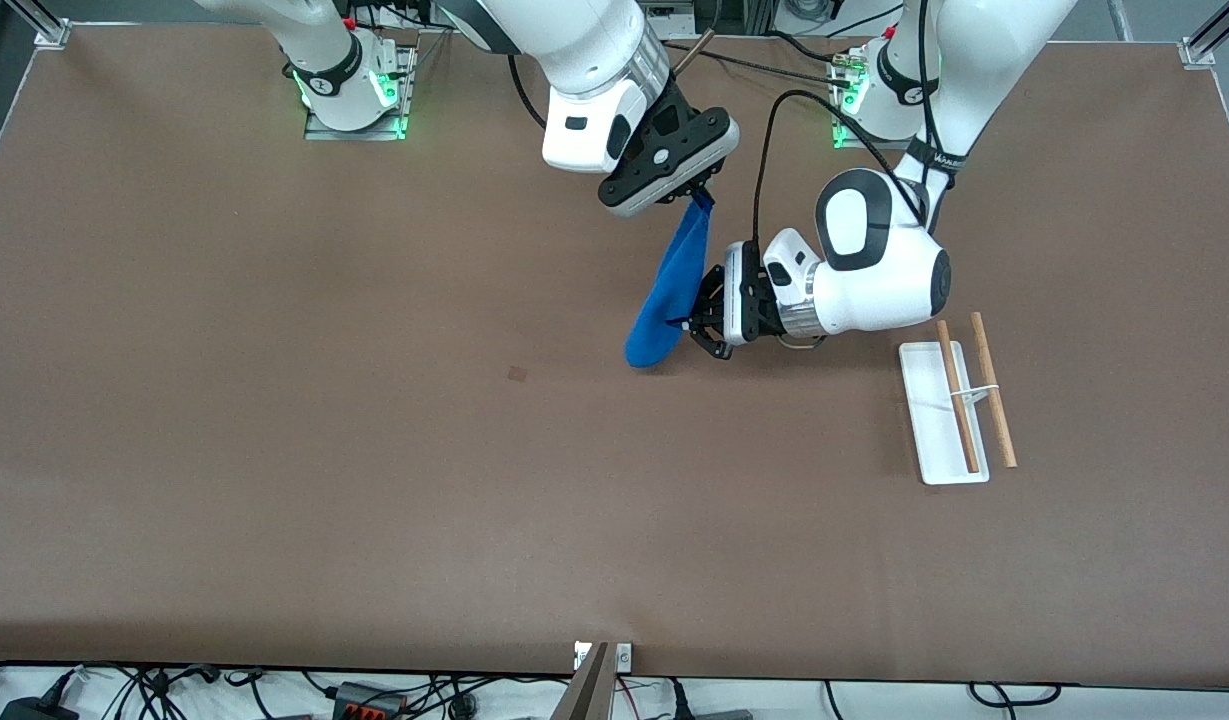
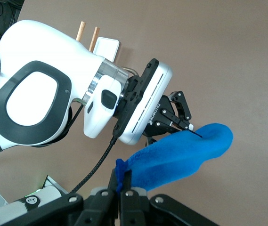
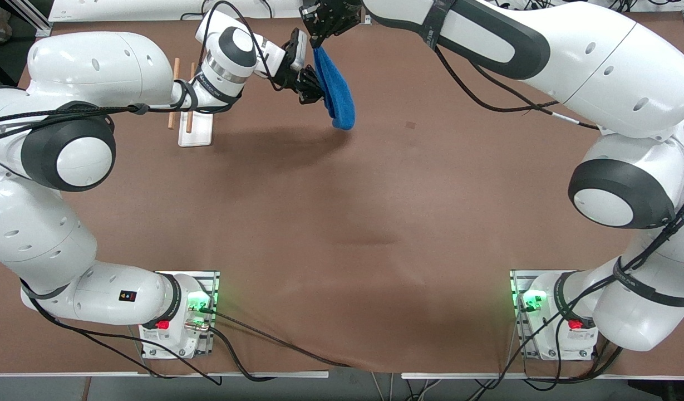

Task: Pass towel and hang on rack
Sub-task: 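Pull the towel with the left gripper while the right gripper releases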

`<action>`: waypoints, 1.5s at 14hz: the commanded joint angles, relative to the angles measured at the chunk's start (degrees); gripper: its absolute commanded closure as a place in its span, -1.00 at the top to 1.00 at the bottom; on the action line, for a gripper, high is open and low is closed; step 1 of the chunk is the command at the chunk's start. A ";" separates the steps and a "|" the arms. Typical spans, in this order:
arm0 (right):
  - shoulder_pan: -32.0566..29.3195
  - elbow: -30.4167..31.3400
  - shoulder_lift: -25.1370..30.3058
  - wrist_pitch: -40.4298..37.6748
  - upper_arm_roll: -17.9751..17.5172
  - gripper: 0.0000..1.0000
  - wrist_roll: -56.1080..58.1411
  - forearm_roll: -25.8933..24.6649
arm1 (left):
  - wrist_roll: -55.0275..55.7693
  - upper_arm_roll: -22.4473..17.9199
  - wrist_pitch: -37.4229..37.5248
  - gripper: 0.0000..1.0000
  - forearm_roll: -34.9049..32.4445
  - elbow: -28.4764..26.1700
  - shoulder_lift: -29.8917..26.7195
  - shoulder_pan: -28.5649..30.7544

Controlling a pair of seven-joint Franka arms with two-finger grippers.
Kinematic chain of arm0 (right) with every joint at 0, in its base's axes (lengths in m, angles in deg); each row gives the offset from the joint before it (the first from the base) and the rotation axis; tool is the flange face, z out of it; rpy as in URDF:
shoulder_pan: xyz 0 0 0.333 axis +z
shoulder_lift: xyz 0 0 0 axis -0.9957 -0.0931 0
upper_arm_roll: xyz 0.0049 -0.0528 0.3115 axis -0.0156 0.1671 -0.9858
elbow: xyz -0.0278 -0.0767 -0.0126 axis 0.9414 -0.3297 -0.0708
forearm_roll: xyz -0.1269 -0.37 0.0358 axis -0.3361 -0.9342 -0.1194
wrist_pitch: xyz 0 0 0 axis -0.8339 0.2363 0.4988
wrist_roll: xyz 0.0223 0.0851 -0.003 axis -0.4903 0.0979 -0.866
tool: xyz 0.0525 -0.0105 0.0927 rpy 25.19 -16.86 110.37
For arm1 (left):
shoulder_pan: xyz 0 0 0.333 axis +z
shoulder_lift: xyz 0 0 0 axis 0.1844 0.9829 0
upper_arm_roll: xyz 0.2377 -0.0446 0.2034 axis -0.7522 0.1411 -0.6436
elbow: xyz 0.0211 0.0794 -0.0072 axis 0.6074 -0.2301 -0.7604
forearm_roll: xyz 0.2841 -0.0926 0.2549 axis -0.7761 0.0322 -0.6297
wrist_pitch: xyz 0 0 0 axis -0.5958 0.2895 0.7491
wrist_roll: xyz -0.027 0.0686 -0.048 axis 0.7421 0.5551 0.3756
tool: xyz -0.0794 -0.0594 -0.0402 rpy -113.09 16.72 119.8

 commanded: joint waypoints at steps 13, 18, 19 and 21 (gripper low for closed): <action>-3.77 -0.48 0.10 1.73 0.72 1.00 -0.99 -7.71 | 33.01 -0.87 20.09 -0.99 -32.66 2.65 -14.28 12.57; -4.29 0.40 0.46 -2.96 2.99 1.00 -0.64 -13.22 | 56.36 -0.26 35.46 -0.99 -56.02 13.01 -15.08 16.19; -4.73 0.48 0.37 -6.04 4.31 1.00 -0.55 -14.12 | 60.15 0.18 37.93 -0.99 -60.49 15.12 -15.08 15.67; -7.70 1.18 -0.16 -12.81 6.34 1.00 -0.47 -14.04 | 63.60 0.19 41.63 -0.99 -63.78 17.49 -14.39 15.23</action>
